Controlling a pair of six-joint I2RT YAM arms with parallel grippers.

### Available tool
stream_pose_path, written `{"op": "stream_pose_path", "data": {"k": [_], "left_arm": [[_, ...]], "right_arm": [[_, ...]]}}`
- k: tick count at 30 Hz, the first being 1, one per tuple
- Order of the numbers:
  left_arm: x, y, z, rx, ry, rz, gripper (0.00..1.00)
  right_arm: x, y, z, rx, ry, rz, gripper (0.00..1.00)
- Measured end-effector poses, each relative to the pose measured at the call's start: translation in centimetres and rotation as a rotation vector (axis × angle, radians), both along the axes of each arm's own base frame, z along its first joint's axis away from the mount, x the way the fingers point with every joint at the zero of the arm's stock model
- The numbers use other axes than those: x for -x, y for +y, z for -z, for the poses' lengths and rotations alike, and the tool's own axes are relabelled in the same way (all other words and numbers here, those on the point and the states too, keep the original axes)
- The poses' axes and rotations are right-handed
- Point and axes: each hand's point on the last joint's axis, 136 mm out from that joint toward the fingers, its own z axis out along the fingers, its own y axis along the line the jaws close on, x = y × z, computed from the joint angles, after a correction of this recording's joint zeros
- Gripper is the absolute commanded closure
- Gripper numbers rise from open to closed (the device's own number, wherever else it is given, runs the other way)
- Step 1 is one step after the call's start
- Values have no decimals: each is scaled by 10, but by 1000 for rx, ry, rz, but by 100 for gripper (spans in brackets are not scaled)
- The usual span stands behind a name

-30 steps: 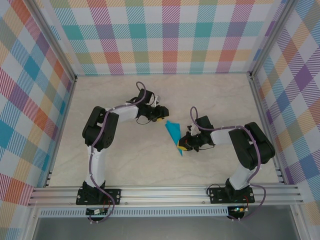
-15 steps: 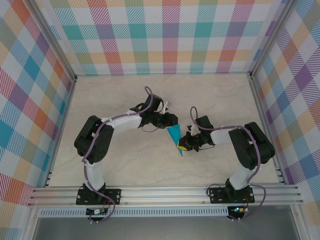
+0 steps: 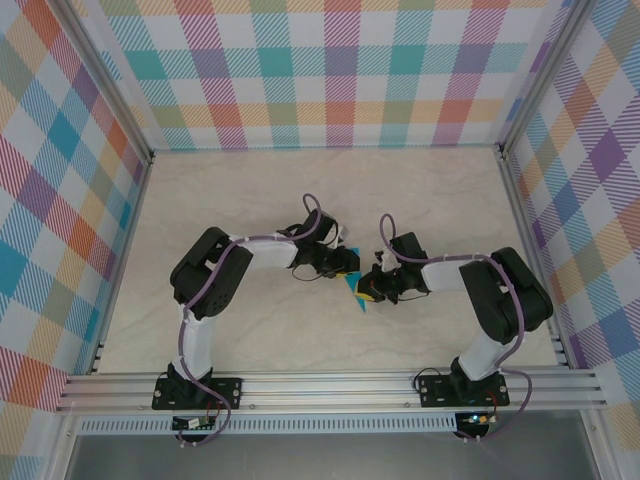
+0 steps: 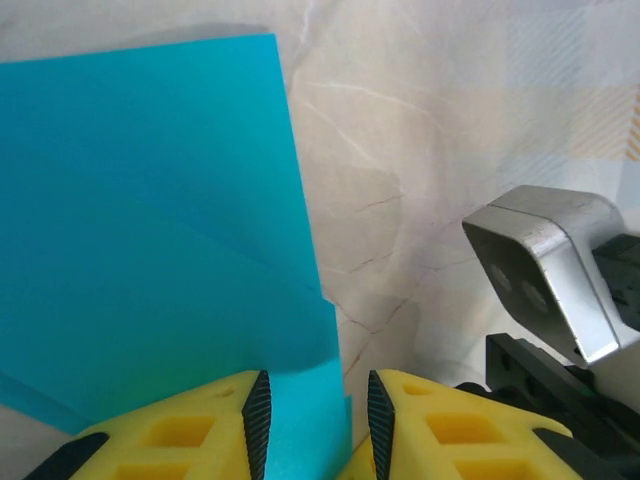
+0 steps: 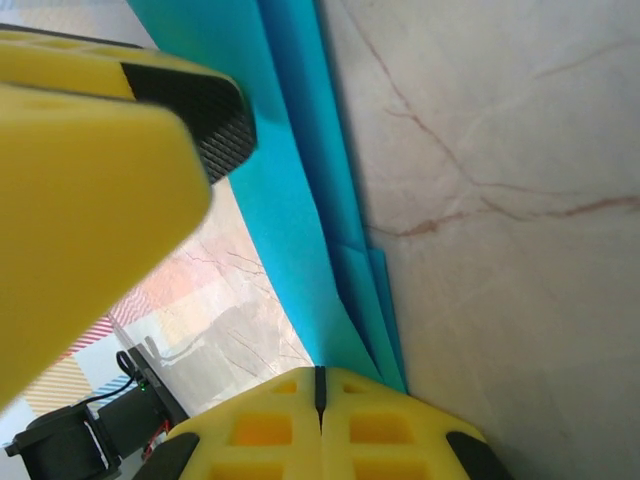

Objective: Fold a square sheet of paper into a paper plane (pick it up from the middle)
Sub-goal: Fold the wing for the fifth time at the center of the table.

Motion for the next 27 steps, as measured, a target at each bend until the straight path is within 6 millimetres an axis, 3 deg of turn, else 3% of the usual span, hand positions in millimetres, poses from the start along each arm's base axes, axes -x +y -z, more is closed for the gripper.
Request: {"op": "stream_pose_path", "data": {"k": [10, 16, 27], "left_arm": [[-1, 0, 1, 2, 2, -3, 67], [-1, 0, 1, 5, 3, -6, 67], [-3, 0, 1, 0, 9, -22, 68]], "right_arm": [[-15, 10, -21, -24, -49, 6, 95], [-14, 13, 2, 0, 16, 7, 95], [-5, 6, 3, 26, 0, 2, 94]]}}
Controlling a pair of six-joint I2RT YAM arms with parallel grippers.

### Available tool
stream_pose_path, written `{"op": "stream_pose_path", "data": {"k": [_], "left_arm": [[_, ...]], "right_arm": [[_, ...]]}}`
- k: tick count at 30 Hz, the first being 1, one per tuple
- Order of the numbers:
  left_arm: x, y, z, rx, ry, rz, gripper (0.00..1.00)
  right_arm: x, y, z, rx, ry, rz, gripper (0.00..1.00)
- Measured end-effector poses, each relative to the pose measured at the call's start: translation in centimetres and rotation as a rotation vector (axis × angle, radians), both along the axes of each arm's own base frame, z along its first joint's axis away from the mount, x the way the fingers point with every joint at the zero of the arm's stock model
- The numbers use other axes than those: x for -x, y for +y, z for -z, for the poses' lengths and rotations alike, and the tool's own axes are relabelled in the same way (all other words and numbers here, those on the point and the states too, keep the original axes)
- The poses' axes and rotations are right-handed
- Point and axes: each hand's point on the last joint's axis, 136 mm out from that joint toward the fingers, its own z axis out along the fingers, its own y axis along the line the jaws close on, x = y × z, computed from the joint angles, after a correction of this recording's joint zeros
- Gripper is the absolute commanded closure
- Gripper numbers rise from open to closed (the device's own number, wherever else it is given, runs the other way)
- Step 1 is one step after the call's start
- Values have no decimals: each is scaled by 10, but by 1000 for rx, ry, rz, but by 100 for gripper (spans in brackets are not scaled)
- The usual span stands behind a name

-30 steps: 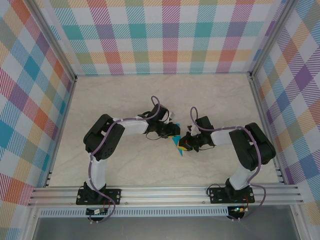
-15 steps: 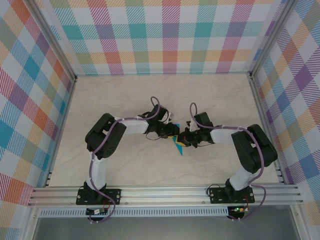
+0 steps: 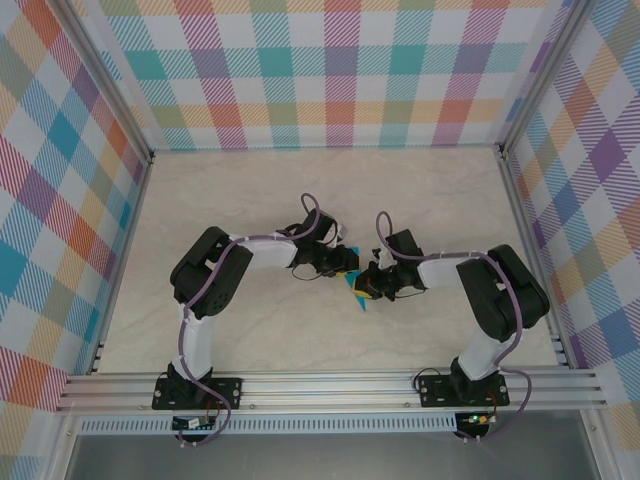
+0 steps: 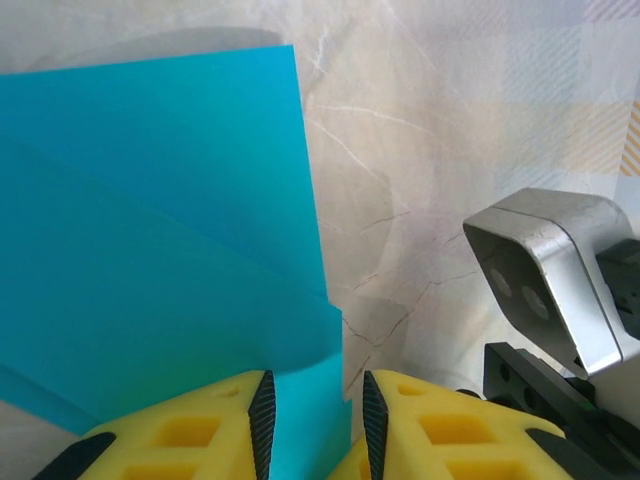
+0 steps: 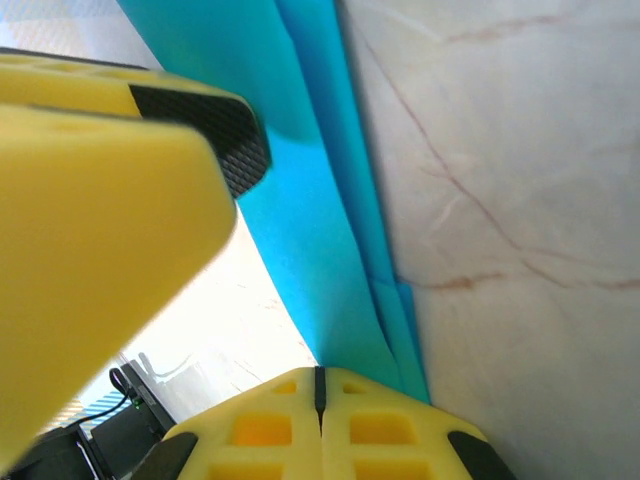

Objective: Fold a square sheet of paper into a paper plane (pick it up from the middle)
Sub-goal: Fold the wing for the fifth time at the center of the table.

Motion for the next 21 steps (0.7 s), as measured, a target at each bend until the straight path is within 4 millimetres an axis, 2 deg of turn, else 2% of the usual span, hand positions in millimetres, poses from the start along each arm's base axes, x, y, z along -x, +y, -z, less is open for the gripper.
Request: {"op": "stream_pose_path", "data": {"k": [15, 21], "left_arm": [[-1, 1, 0, -3, 1, -5, 68], [0, 0, 0, -2, 2, -4, 68]], "right_arm": [[21, -7, 0, -19, -23, -45, 93], [31, -11, -10, -15, -12, -46, 92]]}}
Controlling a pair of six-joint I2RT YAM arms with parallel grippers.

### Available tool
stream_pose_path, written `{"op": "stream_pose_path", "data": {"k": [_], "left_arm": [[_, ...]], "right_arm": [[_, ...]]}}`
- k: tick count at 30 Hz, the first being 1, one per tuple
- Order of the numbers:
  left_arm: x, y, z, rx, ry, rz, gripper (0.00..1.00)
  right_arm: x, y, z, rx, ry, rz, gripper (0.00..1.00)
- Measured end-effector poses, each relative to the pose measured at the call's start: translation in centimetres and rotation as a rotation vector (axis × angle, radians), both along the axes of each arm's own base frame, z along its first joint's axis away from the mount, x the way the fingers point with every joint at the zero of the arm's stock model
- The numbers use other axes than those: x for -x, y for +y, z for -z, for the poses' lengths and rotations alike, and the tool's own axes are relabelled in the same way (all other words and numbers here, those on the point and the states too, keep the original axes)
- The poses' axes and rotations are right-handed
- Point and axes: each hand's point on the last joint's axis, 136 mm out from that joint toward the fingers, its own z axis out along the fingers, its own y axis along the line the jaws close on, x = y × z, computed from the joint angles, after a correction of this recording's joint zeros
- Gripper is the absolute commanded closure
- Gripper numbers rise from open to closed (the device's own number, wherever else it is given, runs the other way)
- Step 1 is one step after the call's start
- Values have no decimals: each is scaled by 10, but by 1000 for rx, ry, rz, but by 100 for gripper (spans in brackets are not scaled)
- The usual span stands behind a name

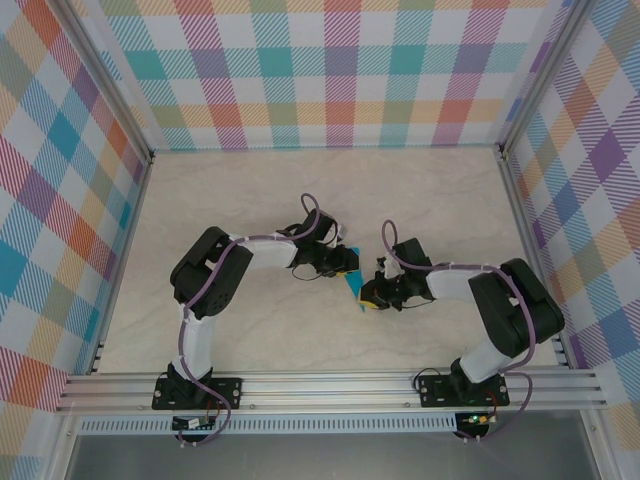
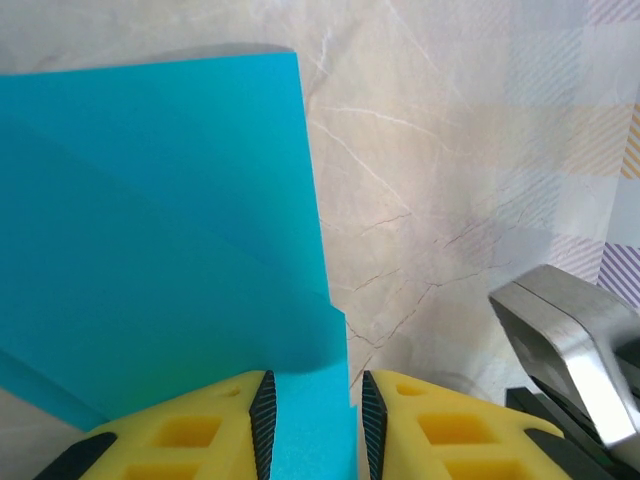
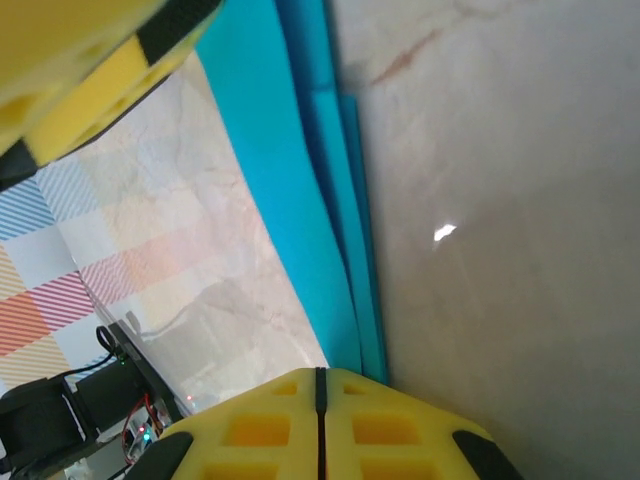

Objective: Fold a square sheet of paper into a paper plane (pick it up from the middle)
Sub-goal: Fold the wing for the fifth time at the center of the table.

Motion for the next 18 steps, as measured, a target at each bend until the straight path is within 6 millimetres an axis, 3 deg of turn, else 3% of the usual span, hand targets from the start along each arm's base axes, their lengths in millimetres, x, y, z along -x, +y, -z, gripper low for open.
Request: {"op": "stream_pose_path", "data": {"k": [7, 13, 18], "left_arm": [[0, 0, 0, 1, 0, 1, 68], [0, 0, 0, 2, 1, 2, 68], [0, 0, 0, 1, 0, 3, 68]], "right_arm": [[-3, 8, -16, -23, -23, -20, 92], [2, 5, 8, 25, 51, -19, 92], [6, 4, 12, 22, 43, -29, 92]]}}
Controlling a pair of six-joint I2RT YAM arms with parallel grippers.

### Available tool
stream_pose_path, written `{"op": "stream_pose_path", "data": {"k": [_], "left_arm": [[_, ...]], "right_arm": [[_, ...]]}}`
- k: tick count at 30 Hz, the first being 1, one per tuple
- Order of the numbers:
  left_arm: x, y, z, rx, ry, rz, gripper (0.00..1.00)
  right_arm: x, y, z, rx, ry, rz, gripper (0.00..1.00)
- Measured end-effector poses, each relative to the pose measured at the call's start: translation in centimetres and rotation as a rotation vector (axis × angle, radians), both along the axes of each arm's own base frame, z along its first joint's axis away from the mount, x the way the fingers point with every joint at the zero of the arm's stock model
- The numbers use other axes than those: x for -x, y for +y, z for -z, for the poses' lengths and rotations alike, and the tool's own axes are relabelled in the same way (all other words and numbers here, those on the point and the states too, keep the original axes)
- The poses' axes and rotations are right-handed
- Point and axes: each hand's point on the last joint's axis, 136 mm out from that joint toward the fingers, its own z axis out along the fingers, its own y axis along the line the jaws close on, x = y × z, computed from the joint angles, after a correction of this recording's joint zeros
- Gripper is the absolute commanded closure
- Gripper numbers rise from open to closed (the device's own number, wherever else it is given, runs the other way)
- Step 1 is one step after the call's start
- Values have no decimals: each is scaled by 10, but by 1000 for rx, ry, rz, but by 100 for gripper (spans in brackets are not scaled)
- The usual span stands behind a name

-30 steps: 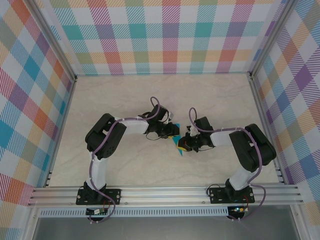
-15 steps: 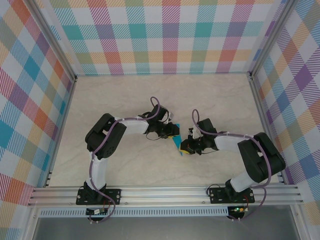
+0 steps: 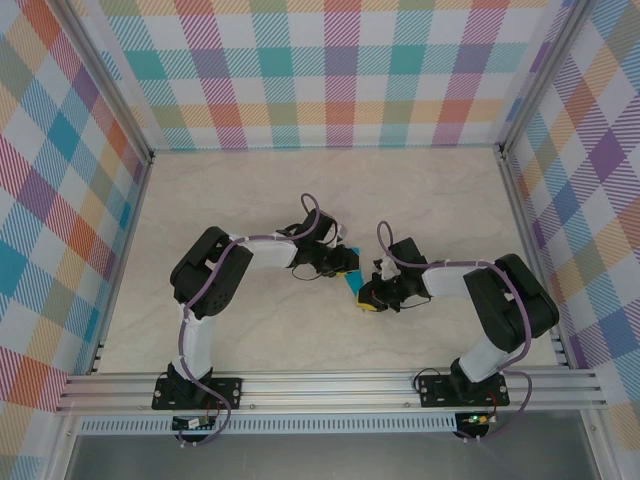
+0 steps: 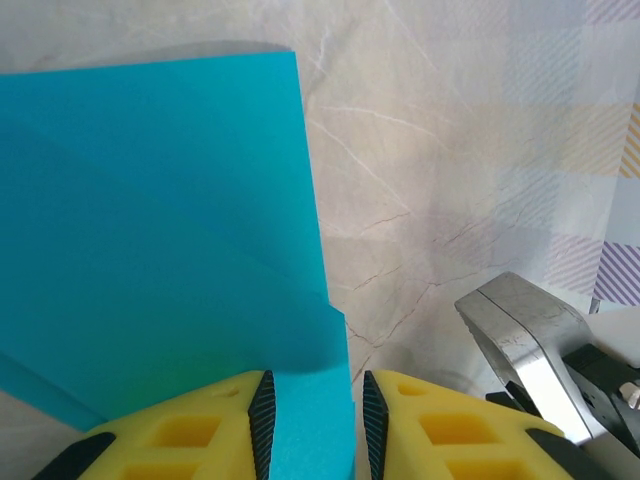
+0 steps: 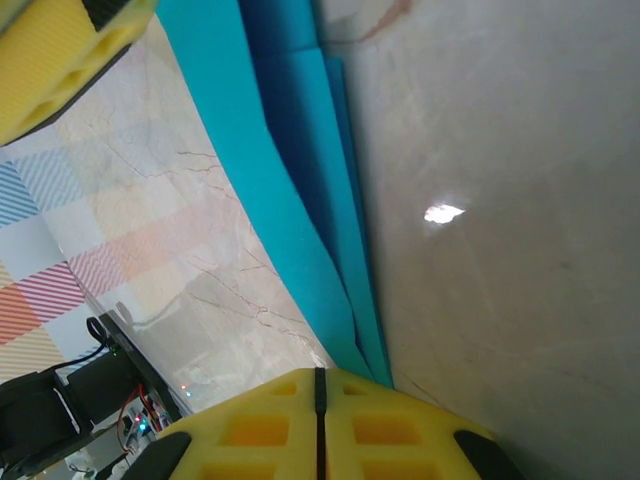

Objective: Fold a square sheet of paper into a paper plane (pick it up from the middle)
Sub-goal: Fold the wing for the fifth time at the center of the table.

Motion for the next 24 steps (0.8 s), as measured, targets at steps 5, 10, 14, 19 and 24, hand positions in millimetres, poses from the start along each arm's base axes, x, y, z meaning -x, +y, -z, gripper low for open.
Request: {"op": "stream_pose_path", "data": {"k": [5, 10, 14, 19, 24], "left_arm": [[-1, 1, 0, 0, -1, -1, 68], [-1, 1, 0, 0, 0, -1, 68], [-1, 1, 0, 1, 0, -1, 68], [0, 0, 0, 3, 1, 1, 68], [0, 0, -1, 3, 1, 2, 68]], "right_arm": [[6, -3, 0, -15, -32, -4, 91], [13, -6, 0, -28, -52, -6, 91], [19, -10, -1, -37, -51, 0, 90], [25, -18, -6, -39, -28, 34, 88], [6, -12, -23, -49, -66, 62, 87]]}}
